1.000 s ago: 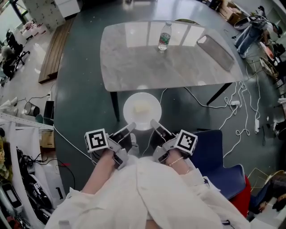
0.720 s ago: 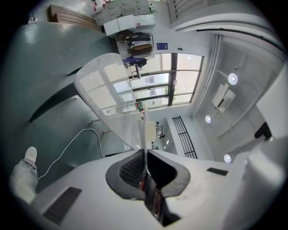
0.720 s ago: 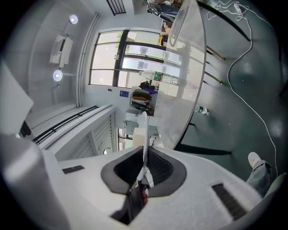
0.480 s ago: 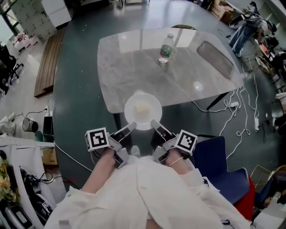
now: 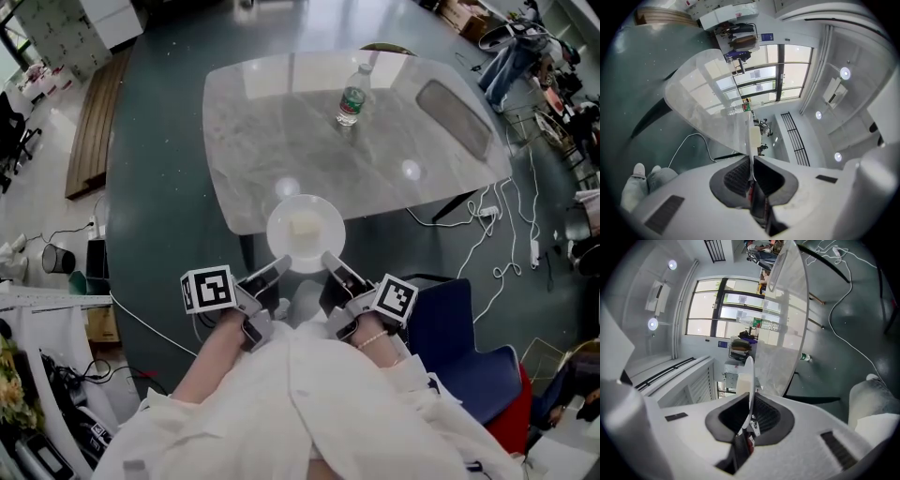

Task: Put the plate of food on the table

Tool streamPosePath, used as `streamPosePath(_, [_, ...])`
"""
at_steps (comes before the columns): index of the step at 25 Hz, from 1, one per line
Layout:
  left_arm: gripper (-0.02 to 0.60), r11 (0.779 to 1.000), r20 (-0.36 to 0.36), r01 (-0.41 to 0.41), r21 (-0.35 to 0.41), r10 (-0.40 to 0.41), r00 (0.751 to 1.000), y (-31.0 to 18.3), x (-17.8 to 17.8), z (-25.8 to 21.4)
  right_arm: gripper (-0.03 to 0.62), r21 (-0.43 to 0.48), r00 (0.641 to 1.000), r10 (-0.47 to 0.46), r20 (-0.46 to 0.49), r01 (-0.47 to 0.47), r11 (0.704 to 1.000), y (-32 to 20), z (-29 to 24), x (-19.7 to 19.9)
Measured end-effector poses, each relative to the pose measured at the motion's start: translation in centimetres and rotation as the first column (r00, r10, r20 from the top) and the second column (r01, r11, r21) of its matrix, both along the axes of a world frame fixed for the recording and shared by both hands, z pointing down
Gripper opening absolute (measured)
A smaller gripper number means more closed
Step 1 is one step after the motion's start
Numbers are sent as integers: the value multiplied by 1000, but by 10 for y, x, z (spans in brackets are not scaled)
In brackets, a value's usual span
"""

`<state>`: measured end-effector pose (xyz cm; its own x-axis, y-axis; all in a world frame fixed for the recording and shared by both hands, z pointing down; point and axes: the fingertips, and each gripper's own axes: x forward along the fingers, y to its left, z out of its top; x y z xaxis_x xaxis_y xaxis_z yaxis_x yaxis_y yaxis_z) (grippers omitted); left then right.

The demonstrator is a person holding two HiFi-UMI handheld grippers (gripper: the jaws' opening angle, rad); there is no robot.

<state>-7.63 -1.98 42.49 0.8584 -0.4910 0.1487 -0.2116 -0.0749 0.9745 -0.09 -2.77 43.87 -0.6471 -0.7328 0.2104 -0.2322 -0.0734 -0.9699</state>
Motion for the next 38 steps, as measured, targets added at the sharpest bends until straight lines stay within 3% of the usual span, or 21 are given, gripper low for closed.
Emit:
streamPosePath(14, [26, 999, 21, 48, -23, -47, 999, -20, -11, 10, 14, -33, 998, -56, -18, 55, 998, -23, 12, -10])
streamPosePath(19, [26, 993, -21, 71, -92, -74, 997, -32, -8, 13, 14, -53, 998, -68, -20, 67, 996, -39, 18, -10])
streamPosePath(38, [27, 984, -6, 144, -107, -146, 989, -185, 41, 14, 14, -74, 988, -155, -20, 153, 985, -198, 16, 38])
